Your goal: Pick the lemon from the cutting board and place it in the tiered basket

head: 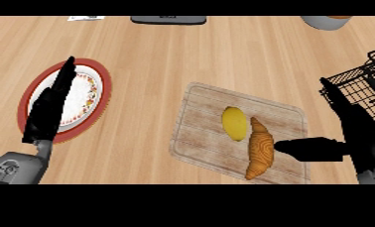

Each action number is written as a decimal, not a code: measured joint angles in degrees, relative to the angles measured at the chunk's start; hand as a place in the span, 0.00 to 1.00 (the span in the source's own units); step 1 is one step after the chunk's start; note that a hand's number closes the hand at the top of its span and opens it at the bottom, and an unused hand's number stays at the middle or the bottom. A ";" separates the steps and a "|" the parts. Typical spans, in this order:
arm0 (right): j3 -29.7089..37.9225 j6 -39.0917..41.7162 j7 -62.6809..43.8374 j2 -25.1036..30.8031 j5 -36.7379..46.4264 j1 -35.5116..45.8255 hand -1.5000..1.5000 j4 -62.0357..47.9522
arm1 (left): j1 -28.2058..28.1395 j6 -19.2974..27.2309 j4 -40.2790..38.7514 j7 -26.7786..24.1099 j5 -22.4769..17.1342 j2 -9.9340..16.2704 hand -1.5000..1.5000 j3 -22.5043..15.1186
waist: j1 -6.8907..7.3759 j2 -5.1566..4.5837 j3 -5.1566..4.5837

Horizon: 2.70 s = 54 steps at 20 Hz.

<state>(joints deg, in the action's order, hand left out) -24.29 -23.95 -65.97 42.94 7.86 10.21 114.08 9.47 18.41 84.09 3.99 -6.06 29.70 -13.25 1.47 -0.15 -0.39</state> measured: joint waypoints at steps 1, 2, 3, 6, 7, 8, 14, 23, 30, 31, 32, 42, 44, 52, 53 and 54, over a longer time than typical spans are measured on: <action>-0.34 0.74 -1.18 -0.63 -0.23 1.83 0.00 -1.03 | 0.06 0.07 -0.19 -0.10 0.36 -0.35 0.50 -0.34 | 0.19 -0.05 0.01; -0.75 1.41 -2.08 -1.37 -0.65 3.47 0.00 -2.31 | 0.46 -0.16 -0.49 -0.07 0.21 -0.53 0.50 -0.20 | 0.29 -0.10 0.03; -1.12 2.01 -2.97 -2.13 -1.01 4.93 0.00 -3.18 | 0.45 -0.12 -0.88 -0.33 0.38 -0.82 0.50 -0.23 | 0.28 -0.11 0.06; -2.38 3.46 -4.61 -4.12 -2.31 8.32 0.00 -6.21 | 1.08 -0.34 -1.60 -0.53 0.47 -1.05 0.50 0.23 | 0.17 -0.08 0.08; -2.99 3.88 -4.92 -4.68 -2.44 9.21 0.00 -7.25 | 0.94 -0.13 -1.73 -0.60 0.75 -1.39 0.50 0.07 | 0.10 -0.05 0.10; -3.89 4.14 -5.10 -5.55 -2.32 9.94 0.00 -8.53 | 1.11 -0.18 -2.06 -0.73 0.81 -1.42 0.50 0.27 | 0.06 -0.04 0.09; -6.59 5.74 -5.55 -8.49 -2.71 12.71 0.00 -13.87 | 0.74 -0.64 -2.42 -1.23 0.98 -1.53 0.50 1.08 | -0.56 0.18 0.14; -11.05 7.24 -5.54 -13.30 1.39 15.18 0.00 -19.18 | 0.63 -1.17 -2.71 -1.29 1.39 -1.88 0.50 2.34 | -1.34 0.39 0.17; -12.35 9.20 -5.59 -16.15 5.57 17.00 0.00 -22.78 | -0.64 -1.63 -2.33 -1.63 1.47 -1.89 0.50 3.29 | -1.62 0.56 0.15; -12.23 9.55 -5.60 -16.68 6.11 17.44 0.00 -23.24 | -0.68 -1.80 -2.54 -1.81 1.44 -1.70 0.50 3.64 | -1.68 0.57 0.15; -12.24 9.83 -5.60 -17.09 6.67 17.42 0.00 -23.71 | -0.75 -1.92 -2.69 -1.75 1.51 -1.83 0.50 3.58 | -1.76 0.57 0.15; -10.66 11.31 -5.47 -22.82 9.85 16.05 0.00 -28.19 | -0.25 -2.95 -2.07 -0.99 1.82 -1.78 0.50 4.51 | -1.84 0.52 0.23; -10.05 11.46 -5.46 -23.50 10.48 15.32 0.00 -28.38 | -0.85 -3.18 -1.98 -1.38 1.80 -1.94 0.50 4.69 | -1.90 0.53 0.24; -8.18 12.23 -5.25 -28.47 13.87 14.86 0.00 -31.34 | -0.63 -3.29 -3.00 -1.95 2.65 -3.24 0.50 5.16 | -1.84 0.36 0.28; -7.76 12.52 -5.31 -28.88 14.01 15.10 0.00 -31.61 | -0.66 -3.45 -2.95 -1.99 2.70 -3.27 0.50 5.25 | -1.78 0.34 0.29; -7.74 12.61 -5.32 -29.63 14.44 14.97 0.00 -31.97 | -0.66 -3.37 -2.79 -1.80 2.91 -3.41 0.50 5.24 | -1.71 0.34 0.30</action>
<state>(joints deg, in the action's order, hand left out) -32.02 -11.34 -71.29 13.31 22.30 25.18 82.11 8.81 15.04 81.30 2.19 -3.15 26.28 -8.01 -0.23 0.19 -0.09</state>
